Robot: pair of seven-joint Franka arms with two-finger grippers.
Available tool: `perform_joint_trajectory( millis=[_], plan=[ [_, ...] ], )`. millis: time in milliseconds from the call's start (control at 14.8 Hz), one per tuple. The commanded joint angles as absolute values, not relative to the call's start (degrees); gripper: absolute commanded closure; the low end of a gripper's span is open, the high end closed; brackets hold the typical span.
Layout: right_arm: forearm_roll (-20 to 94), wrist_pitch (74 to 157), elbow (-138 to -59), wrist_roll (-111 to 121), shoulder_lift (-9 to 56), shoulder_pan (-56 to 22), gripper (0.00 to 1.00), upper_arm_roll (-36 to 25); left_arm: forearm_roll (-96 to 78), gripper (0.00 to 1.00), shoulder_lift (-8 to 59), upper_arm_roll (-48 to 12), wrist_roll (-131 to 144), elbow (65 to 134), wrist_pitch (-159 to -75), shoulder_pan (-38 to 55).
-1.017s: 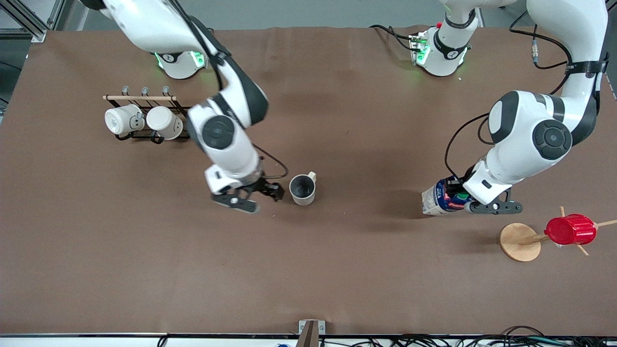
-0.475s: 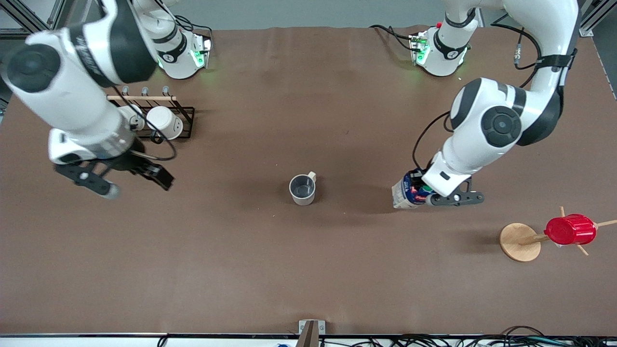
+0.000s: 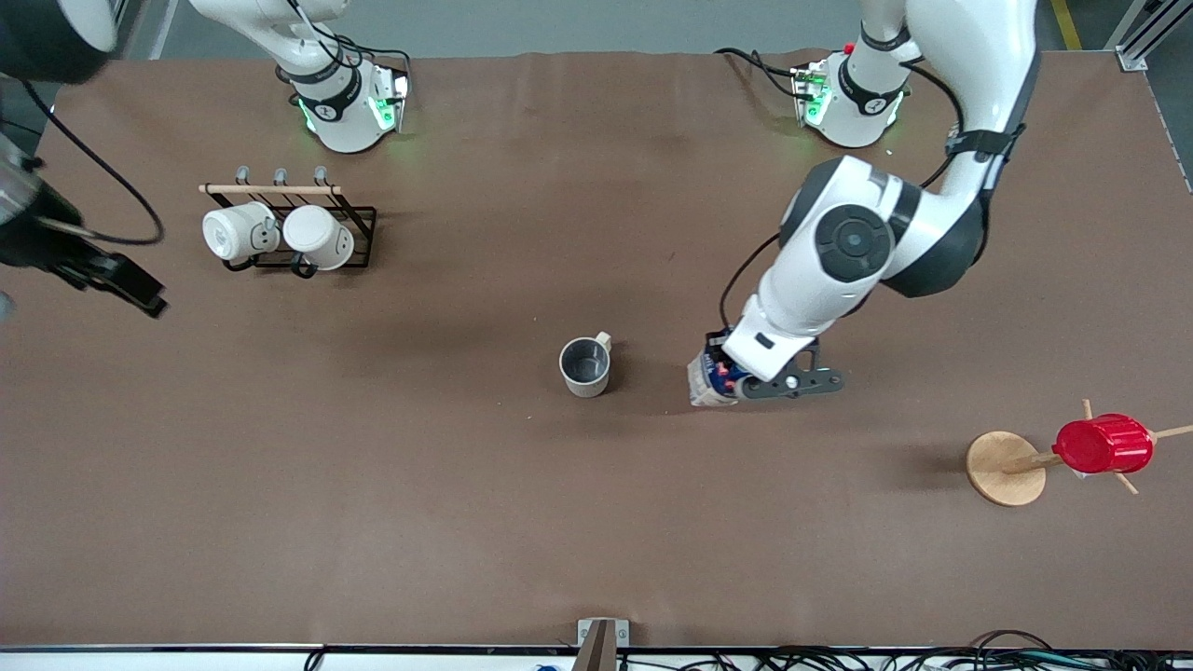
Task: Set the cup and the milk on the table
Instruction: 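Set the mug down, release it, and withdraw the right gripper, then carry the milk carton with the left gripper beside the white mug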
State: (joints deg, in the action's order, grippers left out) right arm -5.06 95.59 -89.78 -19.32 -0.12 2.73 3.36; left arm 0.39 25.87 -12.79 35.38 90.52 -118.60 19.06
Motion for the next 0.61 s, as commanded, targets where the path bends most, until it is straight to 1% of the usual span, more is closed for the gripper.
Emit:
perform_joint_trajectory(
  millis=[0,203,542],
  plan=[
    [-5.27,92.04,-92.2,-9.88,-5.17,7.63,0.0,4.05,1.23,1.0,28.47,-12.66,38.57,86.4,-116.72,22.92],
    [-5.19,89.39,-92.72,-0.9,-7.29,10.37,0.0,2.99,2.81,1.0,29.88,-12.57,40.87,85.78,-117.07,25.84],
    [-4.92,89.56,-93.95,4.92,-7.12,10.37,0.0,1.85,2.81,1.0,31.46,-12.57,43.76,84.82,-117.77,27.42]
  ],
)
